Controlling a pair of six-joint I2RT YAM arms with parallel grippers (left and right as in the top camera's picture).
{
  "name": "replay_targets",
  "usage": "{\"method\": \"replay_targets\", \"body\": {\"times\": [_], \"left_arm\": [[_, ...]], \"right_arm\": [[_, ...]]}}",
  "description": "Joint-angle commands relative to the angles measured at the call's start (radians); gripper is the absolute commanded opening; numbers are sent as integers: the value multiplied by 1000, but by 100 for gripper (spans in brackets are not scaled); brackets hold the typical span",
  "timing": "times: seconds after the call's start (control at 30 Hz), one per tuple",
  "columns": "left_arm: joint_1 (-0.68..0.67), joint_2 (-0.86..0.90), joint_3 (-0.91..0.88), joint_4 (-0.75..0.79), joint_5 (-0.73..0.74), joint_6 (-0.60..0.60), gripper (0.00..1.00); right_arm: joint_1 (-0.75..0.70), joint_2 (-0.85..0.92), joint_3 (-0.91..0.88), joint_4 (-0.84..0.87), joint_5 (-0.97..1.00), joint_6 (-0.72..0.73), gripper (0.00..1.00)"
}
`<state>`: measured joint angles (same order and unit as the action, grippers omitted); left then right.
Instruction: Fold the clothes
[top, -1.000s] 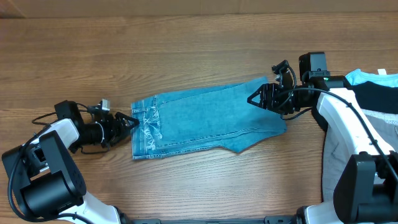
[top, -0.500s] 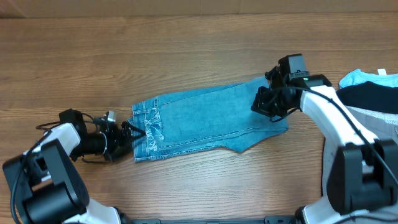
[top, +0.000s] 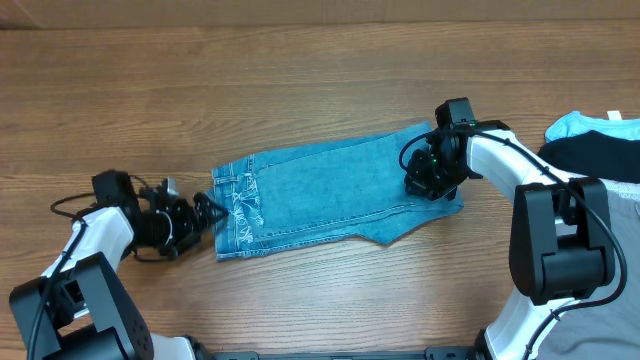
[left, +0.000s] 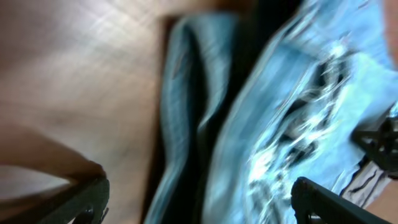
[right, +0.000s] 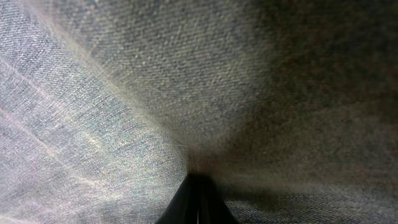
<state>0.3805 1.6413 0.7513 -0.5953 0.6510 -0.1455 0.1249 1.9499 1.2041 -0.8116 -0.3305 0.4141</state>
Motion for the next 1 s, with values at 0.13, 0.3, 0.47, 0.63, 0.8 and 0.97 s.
{"method": "replay_targets", "body": {"times": [0.13,0.3,0.47,0.63,0.8,0.97], "left_arm": [[-97,137,-141,87,-178,-87,92],[-99,137,-141,116,-100,-86,80],[-100,137,-141,163,-22,-83,69],[-100,137,-140,182,33,-41,60],[-99,137,-132,182,57,-33,29],[-71,126,-27,35,33,21,4]], "right_arm": [[3,54,-7,30,41,5,4],[3,54,-7,40,38,6,4],[3,54,-7,42,38,6,4],[3,54,-7,48,38,6,4],[3,54,-7,56,38,5,4],[3,46,-2,41,37,5,4]]}}
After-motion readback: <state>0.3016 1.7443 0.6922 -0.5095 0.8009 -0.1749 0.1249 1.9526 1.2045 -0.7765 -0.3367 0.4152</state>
